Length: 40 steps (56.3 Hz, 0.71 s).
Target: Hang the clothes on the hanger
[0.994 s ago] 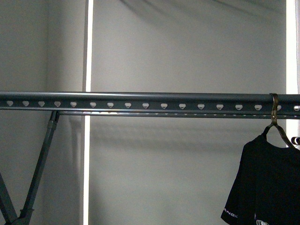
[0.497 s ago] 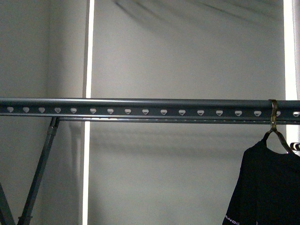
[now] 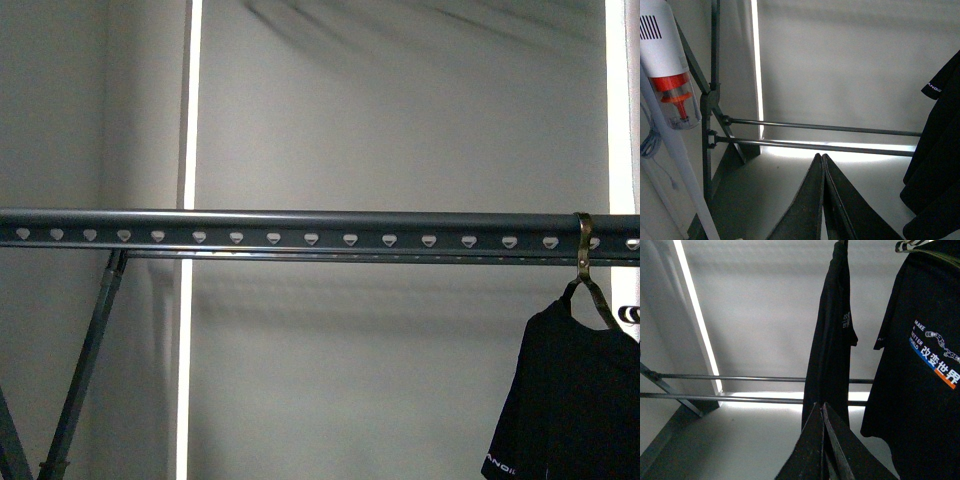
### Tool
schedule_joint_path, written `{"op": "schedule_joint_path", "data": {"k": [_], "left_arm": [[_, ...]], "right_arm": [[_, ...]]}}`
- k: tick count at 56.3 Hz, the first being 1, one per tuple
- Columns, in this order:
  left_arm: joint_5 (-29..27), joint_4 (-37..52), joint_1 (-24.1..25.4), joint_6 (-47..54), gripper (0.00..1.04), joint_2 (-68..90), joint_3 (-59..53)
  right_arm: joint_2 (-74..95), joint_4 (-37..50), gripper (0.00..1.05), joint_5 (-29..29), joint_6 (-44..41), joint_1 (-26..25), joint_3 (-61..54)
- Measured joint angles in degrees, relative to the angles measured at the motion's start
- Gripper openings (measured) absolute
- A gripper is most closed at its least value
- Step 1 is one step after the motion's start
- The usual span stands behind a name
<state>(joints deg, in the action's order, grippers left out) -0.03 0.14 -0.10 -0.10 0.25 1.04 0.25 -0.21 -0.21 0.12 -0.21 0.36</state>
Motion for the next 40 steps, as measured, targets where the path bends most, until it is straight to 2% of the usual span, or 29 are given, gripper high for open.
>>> {"op": "schedule_joint_path", "data": {"k": [20,23,26,30,40], "left_arm": [[0.00,0.00,0.00,0.00,0.04,0.00,0.00],[0.00,0.00,0.00,0.00,0.10,0.00,0.00],[0.00,0.00,0.00,-0.02,0.23,0.00,0.00],[0.00,0.00,0.00,-0.02,0.34,0.00,0.00],[0.00,0.00,0.00,-0.02,0.69,0.00,0.00]], "right_arm": [[0.00,0.00,0.02,0.00,0.00,-0.02,0.00],[0.00,0.00,0.05,0.00,-0.07,-0.02,0.00],[0.00,0.00,0.17,0.00,-0.09,0.00,0.00],[0.00,0.00,0.27,0.00,-0.09,-0.02,0.00],[0.00,0.00,0.62,0.00,-0.09,-0.02,0.00]]}}
